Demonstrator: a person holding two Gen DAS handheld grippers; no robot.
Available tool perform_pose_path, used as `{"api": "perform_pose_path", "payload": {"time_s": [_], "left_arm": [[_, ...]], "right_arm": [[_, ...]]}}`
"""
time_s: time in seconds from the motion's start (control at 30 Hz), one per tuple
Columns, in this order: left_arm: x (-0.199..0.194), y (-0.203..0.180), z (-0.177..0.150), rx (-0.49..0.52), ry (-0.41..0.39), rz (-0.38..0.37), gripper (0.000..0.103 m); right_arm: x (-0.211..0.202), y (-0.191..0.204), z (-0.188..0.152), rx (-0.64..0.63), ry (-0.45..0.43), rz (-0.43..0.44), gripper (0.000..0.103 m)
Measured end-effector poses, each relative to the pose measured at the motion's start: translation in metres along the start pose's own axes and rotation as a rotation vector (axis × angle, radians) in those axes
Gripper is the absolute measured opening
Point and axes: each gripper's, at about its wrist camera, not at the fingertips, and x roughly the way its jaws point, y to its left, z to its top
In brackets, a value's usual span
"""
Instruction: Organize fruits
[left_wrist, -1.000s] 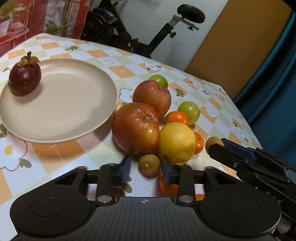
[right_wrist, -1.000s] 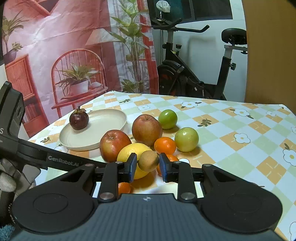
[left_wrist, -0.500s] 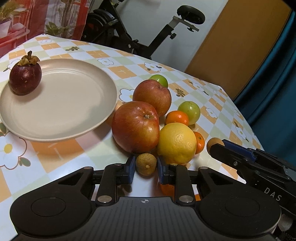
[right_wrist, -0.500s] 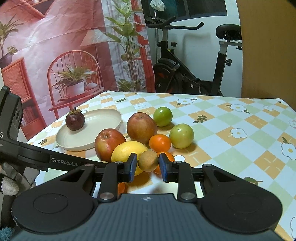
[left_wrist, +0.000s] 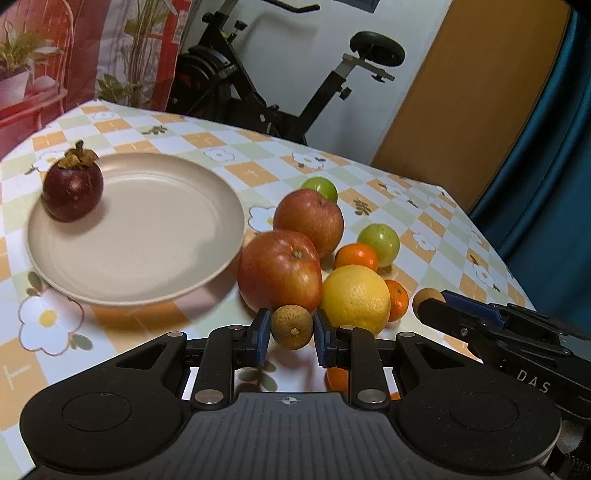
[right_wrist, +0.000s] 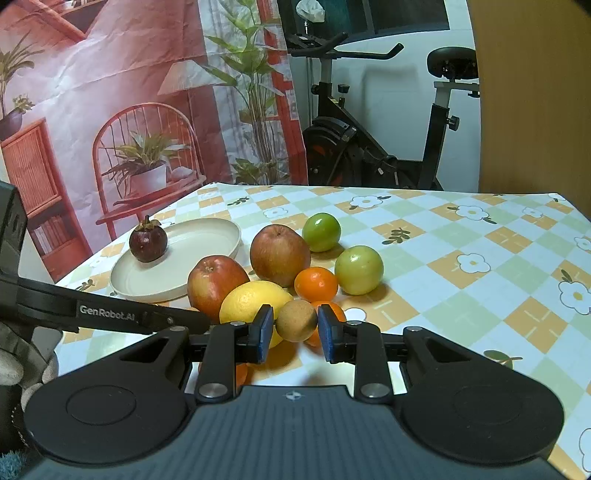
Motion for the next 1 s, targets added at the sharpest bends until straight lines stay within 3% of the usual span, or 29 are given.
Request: {"api": "perform_pose_path", "payload": {"time_s": [1.0], "left_arm": [[-0.039,0.02,0.022,-0.026,-0.119,0.03,0.026]], "right_arm": [[-0.002,0.012,0.015,-0.04,-0.028,0.022,0.029]]}}
